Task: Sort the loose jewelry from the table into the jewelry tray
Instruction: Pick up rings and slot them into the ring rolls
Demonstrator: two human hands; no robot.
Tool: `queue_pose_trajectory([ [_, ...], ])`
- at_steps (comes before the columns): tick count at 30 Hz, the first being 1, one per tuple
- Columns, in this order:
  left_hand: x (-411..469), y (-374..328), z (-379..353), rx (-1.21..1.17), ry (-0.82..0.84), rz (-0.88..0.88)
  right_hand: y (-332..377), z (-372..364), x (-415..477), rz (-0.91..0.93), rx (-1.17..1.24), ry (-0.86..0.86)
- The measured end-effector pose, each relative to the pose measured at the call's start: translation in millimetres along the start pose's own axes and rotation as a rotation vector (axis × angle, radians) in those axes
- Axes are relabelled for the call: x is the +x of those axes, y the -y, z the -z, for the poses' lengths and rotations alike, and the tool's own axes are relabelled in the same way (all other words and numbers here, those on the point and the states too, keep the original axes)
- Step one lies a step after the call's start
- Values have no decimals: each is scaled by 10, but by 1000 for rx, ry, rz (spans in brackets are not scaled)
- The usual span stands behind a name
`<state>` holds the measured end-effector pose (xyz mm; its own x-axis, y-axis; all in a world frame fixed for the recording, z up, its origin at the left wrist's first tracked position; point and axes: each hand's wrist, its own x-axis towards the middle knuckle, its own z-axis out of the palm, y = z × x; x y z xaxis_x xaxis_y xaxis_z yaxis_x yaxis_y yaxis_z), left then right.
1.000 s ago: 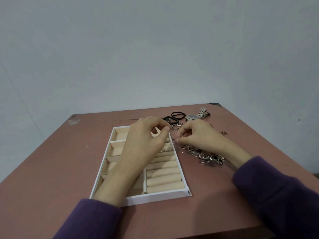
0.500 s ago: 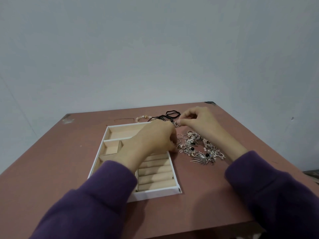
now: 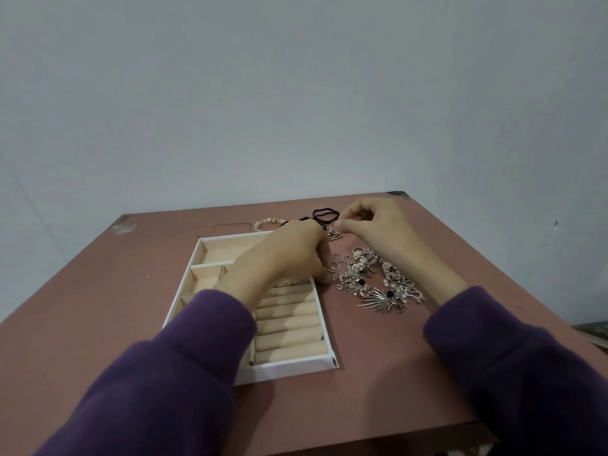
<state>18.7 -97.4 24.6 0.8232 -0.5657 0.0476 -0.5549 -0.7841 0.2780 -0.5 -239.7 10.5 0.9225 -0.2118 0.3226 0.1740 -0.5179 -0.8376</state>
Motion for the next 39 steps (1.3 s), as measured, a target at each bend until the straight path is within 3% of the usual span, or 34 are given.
queue_pose_trajectory([
  [11, -393, 268, 163, -272, -291, 23, 59, 10, -55, 70, 21, -18],
  [17, -683, 436, 116, -277, -248, 39, 131, -45, -129, 120, 20, 57],
  [23, -761, 409, 63, -355, -300, -65, 135, -79, -139, 119, 10, 84],
  [32, -684, 486, -51, -84, -406, -266, 126, -92, -137, 126, -3, 82],
  [39, -757, 500, 0, -153, -301, -203, 164, -91, -168, 146, 2, 106],
])
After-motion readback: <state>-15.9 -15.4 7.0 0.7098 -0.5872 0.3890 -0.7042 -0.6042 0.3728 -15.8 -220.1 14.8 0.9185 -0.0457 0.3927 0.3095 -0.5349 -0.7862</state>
